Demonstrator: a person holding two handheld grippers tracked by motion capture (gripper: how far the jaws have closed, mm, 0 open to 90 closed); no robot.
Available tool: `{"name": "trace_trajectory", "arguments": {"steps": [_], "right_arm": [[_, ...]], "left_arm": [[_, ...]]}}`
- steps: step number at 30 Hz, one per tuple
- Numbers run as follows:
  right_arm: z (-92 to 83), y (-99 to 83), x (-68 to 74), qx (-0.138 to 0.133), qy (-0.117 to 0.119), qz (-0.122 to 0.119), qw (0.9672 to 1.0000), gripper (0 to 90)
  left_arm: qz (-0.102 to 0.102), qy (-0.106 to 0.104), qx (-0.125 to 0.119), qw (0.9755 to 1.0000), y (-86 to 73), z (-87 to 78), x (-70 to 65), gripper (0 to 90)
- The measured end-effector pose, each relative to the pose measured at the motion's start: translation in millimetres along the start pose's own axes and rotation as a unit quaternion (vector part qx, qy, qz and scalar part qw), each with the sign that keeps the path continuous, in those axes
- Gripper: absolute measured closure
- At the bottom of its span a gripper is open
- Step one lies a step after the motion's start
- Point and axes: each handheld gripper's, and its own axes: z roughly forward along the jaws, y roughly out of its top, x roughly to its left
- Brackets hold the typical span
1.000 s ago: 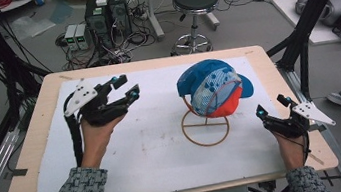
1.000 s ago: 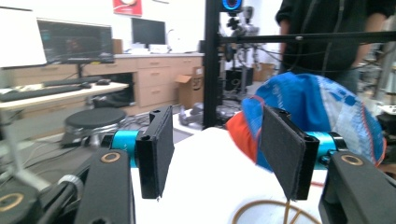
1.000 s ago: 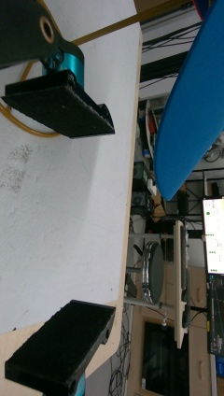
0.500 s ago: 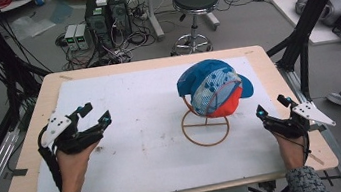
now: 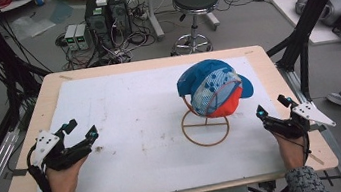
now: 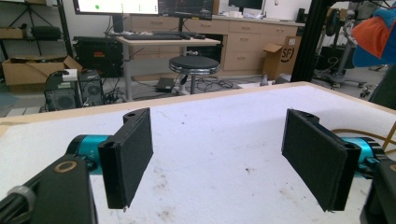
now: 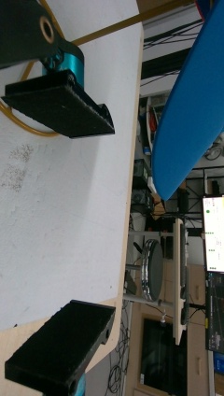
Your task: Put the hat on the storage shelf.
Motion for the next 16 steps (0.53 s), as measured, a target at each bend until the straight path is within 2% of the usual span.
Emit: {"name": "trace_trajectory", "arguments": {"steps": [12,14,16], "right_arm": [[0.0,-0.3,0.8,-0.001,0.003,0.000,1.0000,10.7],[-0.5,-0.2,0.7,0.000,0.002,-0.002,1.0000,10.7],[-0.5,-0.4,0.3,0.001,0.002,-0.003,1.0000,10.7]], "left_arm": [[0.003,0.007,0.005,1.0000,-2.8,-0.8,1.6,24.8],[0.005,0.010,0.010,0.9999,-3.5,-0.7,2.5,24.7],[-0.002,0.011,0.023,0.9997,-5.3,0.2,5.1,24.5]]}}
